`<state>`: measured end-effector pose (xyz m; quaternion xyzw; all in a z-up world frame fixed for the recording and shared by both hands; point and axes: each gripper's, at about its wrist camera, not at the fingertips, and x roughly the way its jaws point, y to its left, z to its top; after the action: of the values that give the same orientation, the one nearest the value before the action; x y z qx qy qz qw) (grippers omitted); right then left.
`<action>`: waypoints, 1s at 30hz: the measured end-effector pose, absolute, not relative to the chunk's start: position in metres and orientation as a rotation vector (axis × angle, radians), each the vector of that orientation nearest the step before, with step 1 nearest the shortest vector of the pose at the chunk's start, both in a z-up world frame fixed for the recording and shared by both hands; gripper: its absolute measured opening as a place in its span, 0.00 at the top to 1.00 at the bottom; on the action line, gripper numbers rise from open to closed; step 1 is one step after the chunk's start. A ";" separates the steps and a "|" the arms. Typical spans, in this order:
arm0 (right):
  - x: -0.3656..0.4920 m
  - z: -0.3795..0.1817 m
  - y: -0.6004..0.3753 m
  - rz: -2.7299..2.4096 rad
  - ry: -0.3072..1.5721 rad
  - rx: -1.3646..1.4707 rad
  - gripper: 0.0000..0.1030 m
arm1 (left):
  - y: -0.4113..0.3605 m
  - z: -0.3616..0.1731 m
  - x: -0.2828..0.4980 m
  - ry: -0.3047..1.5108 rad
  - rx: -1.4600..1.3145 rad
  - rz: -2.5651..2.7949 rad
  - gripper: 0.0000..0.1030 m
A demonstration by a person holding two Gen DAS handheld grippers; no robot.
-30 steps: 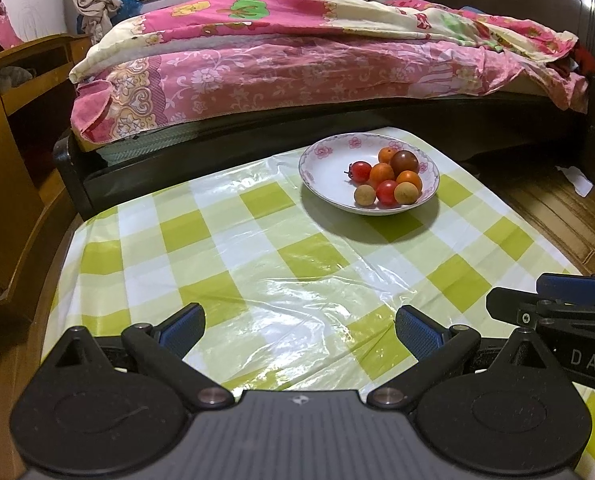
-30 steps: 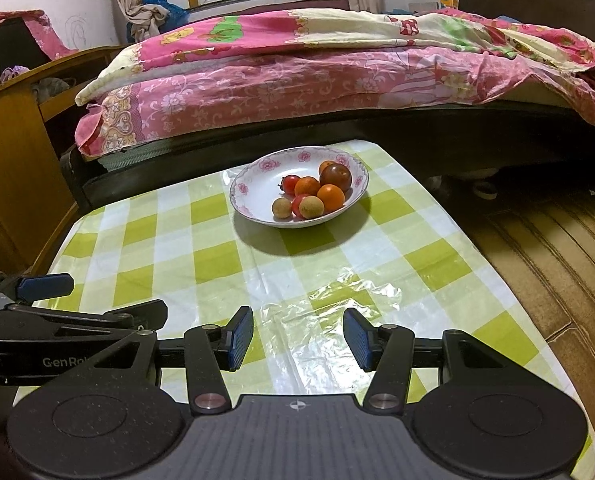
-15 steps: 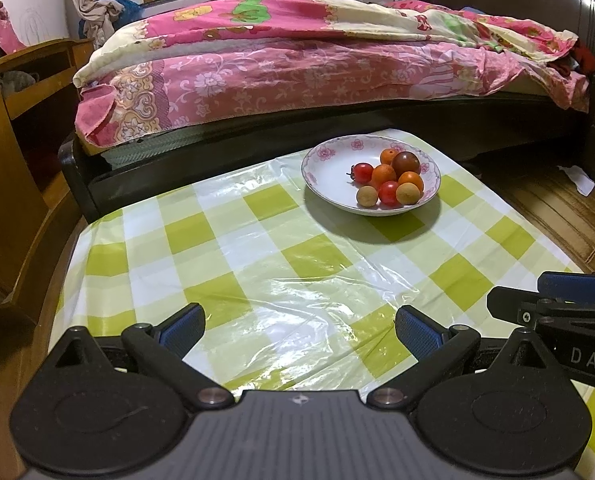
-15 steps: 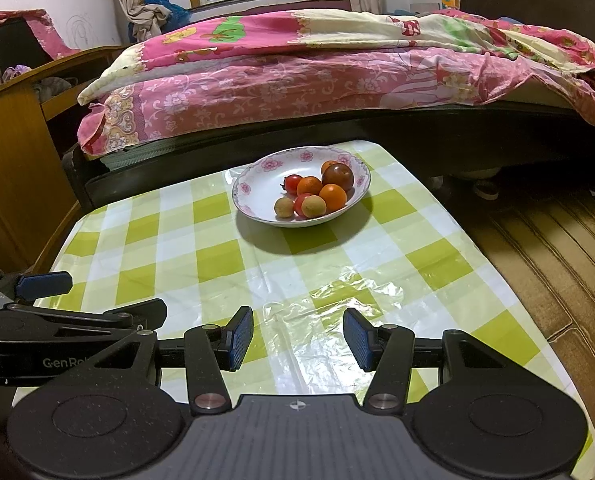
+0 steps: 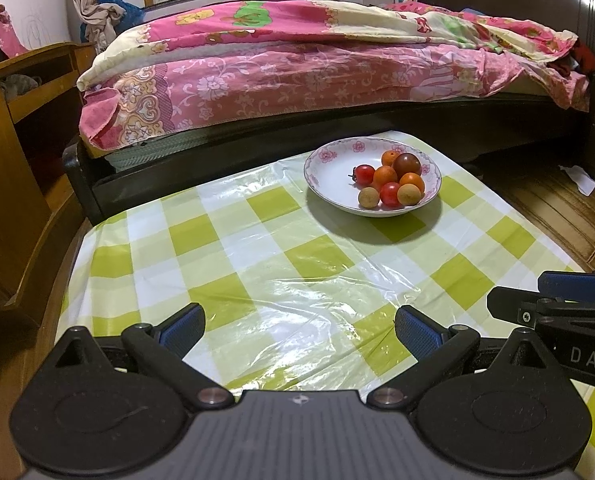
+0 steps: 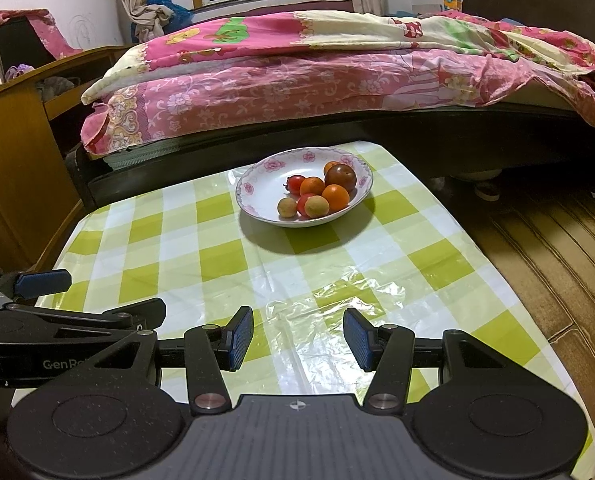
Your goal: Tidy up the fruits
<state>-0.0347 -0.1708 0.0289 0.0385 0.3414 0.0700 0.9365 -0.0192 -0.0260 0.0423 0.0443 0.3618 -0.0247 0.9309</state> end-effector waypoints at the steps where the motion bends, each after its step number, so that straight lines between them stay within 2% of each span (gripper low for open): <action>1: -0.035 0.029 -0.171 0.143 0.698 0.079 0.54 | -0.026 0.042 -0.019 0.741 0.091 -0.050 0.00; 30: -0.039 0.028 -0.166 0.153 0.703 0.063 0.54 | -0.021 0.043 -0.028 0.745 0.097 -0.041 0.00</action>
<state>-0.0393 -0.1663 0.0279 0.0310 0.3441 0.0749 0.9354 -0.0279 -0.0213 0.0431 0.0474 0.3636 -0.0201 0.9301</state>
